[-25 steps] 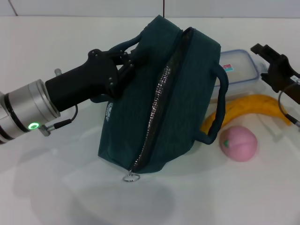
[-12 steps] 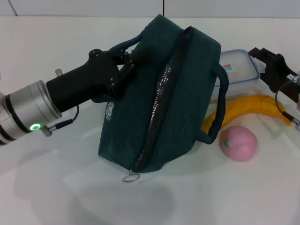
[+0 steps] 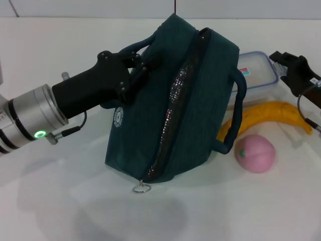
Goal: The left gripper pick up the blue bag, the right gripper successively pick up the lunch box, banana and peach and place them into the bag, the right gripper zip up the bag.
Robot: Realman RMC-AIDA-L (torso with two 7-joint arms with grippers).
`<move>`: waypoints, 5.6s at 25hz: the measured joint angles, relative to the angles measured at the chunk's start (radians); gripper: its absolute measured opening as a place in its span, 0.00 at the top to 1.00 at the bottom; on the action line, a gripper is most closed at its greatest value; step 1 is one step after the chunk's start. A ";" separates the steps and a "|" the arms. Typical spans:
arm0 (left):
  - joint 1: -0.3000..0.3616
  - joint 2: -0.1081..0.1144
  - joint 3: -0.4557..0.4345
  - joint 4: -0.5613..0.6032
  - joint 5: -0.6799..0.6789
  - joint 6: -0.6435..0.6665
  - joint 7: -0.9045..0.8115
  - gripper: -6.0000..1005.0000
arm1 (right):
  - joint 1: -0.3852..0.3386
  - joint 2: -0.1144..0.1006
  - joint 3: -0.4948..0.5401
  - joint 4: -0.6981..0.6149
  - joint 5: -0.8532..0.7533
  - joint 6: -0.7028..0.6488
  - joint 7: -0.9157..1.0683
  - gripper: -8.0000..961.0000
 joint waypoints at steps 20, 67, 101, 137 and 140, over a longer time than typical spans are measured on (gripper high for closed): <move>-0.003 -0.001 0.000 -0.005 -0.003 -0.001 0.002 0.95 | -0.023 0.000 0.001 -0.004 0.005 -0.034 -0.076 0.87; -0.034 -0.001 0.002 -0.091 -0.076 -0.014 0.149 0.95 | 0.025 0.000 0.005 -0.177 0.064 -0.660 -0.531 0.89; -0.121 -0.005 0.001 -0.156 -0.104 -0.134 0.166 0.95 | 0.119 0.000 -0.220 -0.102 0.052 -0.553 -0.503 0.90; -0.108 -0.003 -0.004 -0.202 -0.130 -0.149 0.180 0.95 | -0.416 -0.023 -0.318 -0.855 -0.003 -0.318 -0.530 0.52; -0.099 -0.003 -0.004 -0.197 -0.131 -0.149 0.185 0.95 | -0.441 -0.047 -0.294 -0.912 -0.073 -0.345 -0.483 0.45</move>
